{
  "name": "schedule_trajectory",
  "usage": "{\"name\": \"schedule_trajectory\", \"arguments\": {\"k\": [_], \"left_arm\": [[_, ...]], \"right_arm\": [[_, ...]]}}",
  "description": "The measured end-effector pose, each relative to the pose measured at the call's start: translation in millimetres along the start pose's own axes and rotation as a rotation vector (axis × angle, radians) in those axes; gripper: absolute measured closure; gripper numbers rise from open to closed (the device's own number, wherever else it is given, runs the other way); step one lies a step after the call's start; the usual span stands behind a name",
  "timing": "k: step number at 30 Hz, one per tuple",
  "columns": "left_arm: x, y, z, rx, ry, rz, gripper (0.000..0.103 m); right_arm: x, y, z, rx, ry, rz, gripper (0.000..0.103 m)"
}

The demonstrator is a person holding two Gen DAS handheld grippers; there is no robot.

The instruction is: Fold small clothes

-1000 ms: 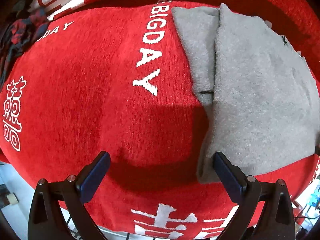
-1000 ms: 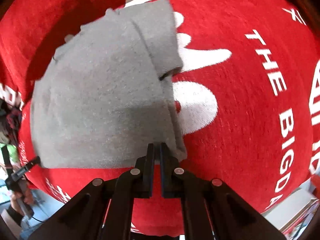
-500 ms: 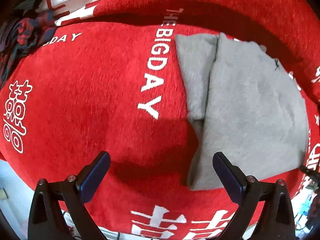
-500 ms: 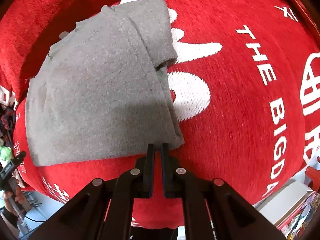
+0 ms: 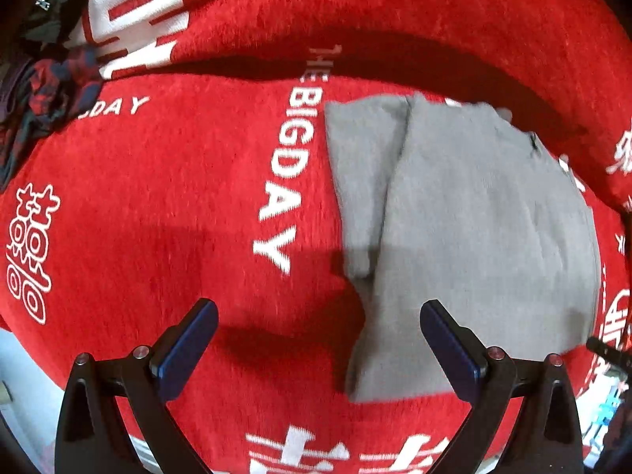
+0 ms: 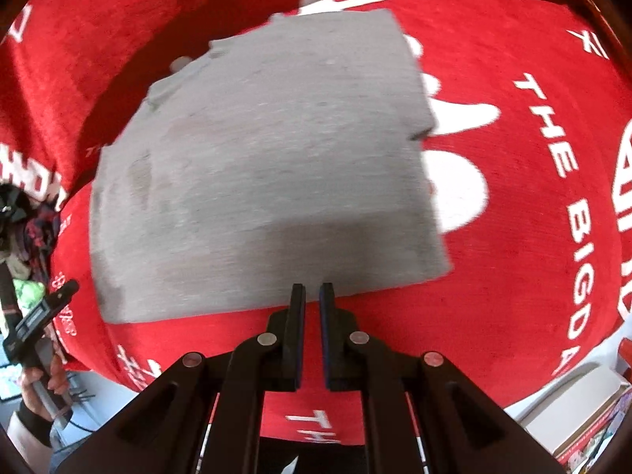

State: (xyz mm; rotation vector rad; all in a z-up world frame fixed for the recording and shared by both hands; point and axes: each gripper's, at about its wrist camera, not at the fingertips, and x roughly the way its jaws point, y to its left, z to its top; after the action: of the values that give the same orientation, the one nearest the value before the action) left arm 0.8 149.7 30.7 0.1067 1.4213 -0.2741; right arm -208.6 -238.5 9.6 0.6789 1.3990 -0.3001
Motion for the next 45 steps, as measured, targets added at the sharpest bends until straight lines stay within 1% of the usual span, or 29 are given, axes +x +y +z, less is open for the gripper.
{"name": "schedule_trajectory", "arguments": {"k": [3, 4, 5, 8, 9, 10, 14, 17, 19, 21, 23, 24, 25, 27, 28, 30, 31, 33, 38, 41, 43, 45], "left_arm": [[1, -6, 18, -0.008, -0.036, -0.005, 0.000], [-1, -9, 25, -0.013, -0.055, -0.033, 0.001], [-3, -12, 31, -0.015, -0.068, -0.068, 0.011], [-4, -26, 46, -0.003, -0.067, -0.171, 0.022], [-3, -31, 50, 0.007, -0.068, -0.190, 0.028], [-1, -39, 53, 0.033, -0.063, -0.210, 0.036], [14, -65, 63, 0.110, -0.036, -0.231, 0.037], [32, -74, 66, 0.132, -0.007, -0.202, 0.037], [50, -75, 65, 0.114, 0.030, -0.174, 0.037], [61, -70, 64, 0.087, 0.040, -0.165, 0.037], [61, -70, 65, 0.088, 0.028, -0.162, 0.037], [60, -70, 65, 0.092, 0.031, -0.159, 0.037], [59, -71, 65, 0.096, 0.029, -0.153, 0.037], [59, -70, 67, 0.104, 0.025, -0.107, 0.036], [60, -67, 68, 0.099, 0.027, -0.078, 0.036], [60, -55, 68, 0.051, 0.040, -0.075, 0.036], [59, -49, 68, 0.025, 0.046, -0.075, 0.036], [58, -43, 66, 0.012, 0.049, -0.060, 0.036], [50, -42, 57, 0.034, 0.046, -0.033, 0.036], [44, -43, 50, 0.044, 0.042, -0.030, 0.036], [42, -46, 46, 0.046, 0.039, -0.033, 0.036], [39, -48, 42, 0.047, 0.040, -0.025, 0.036]], "right_arm": [[-2, 11, 7, -0.032, -0.028, 0.005, 0.095], [-2, 14, 12, -0.042, -0.036, 0.009, 0.095], [-3, 16, 17, -0.050, -0.043, 0.015, 0.095], [-6, 20, 35, -0.066, -0.063, 0.024, 0.095], [-7, 21, 41, -0.070, -0.072, 0.023, 0.095], [-7, 22, 48, -0.075, -0.080, 0.022, 0.095], [-3, 19, 75, -0.071, -0.096, 0.010, 0.095], [3, 8, 99, -0.036, -0.111, -0.003, 0.095], [8, -2, 111, -0.005, -0.119, -0.012, 0.095], [17, -14, 120, 0.022, -0.116, -0.032, 0.095], [25, -25, 125, 0.046, -0.108, -0.036, 0.096], [26, -29, 126, 0.053, -0.115, -0.036, 0.100], [25, -33, 126, 0.055, -0.122, -0.028, 0.100], [22, -36, 126, 0.051, -0.129, -0.030, 0.100], [21, -38, 126, 0.050, -0.133, -0.035, 0.100], [18, -41, 127, 0.061, -0.138, -0.044, 0.100], [15, -43, 127, 0.071, -0.142, -0.044, 0.100], [11, -46, 124, 0.085, -0.144, -0.052, 0.100], [-4, -49, 108, 0.104, -0.152, -0.015, 0.099], [-9, -41, 95, 0.106, -0.148, 0.019, 0.099], [-11, -34, 86, 0.101, -0.142, 0.042, 0.096], [-10, -24, 77, 0.098, -0.130, 0.064, 0.096]]}}
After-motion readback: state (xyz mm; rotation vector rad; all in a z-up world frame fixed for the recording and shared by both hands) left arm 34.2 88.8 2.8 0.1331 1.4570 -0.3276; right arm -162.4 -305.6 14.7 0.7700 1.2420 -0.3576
